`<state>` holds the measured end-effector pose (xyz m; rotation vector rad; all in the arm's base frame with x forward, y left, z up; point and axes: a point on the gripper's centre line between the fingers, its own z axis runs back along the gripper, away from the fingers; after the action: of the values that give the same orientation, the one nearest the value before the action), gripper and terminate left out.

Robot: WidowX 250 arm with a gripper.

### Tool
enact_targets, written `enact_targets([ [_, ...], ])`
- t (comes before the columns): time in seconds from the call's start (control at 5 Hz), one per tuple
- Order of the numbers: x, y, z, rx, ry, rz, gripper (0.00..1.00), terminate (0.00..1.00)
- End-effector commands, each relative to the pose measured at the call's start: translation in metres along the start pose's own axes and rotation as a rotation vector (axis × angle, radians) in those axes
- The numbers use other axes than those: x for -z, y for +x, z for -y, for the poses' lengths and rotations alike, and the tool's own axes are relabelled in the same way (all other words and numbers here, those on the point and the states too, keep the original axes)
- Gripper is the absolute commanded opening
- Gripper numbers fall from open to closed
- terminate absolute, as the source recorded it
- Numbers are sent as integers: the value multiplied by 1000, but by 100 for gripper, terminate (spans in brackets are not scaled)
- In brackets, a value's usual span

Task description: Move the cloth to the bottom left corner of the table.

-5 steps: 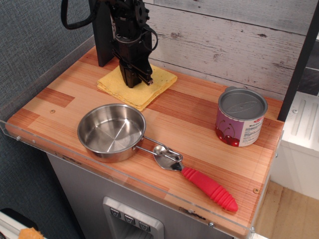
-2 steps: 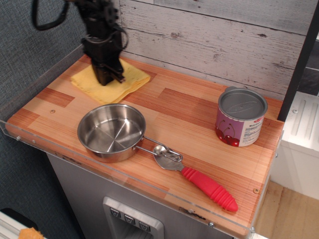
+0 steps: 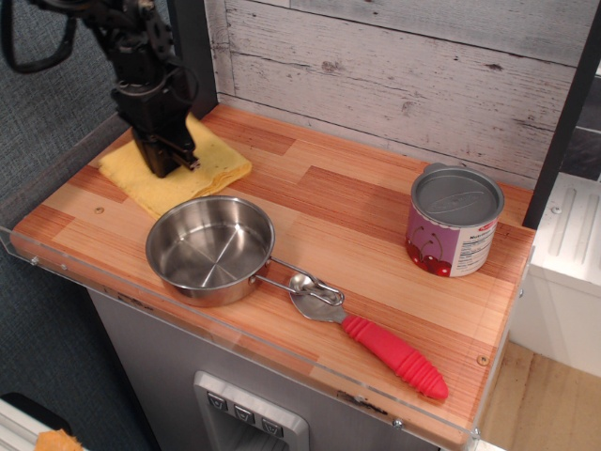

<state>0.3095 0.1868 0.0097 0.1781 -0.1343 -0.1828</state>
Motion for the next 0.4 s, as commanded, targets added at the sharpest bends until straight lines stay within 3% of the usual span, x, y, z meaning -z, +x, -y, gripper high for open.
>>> enact_targets([
  [0.0,-12,-25,-9,-50,44,-20,0,0],
  [0.2,-11,-36,-9,-84,40,-41,0,0],
])
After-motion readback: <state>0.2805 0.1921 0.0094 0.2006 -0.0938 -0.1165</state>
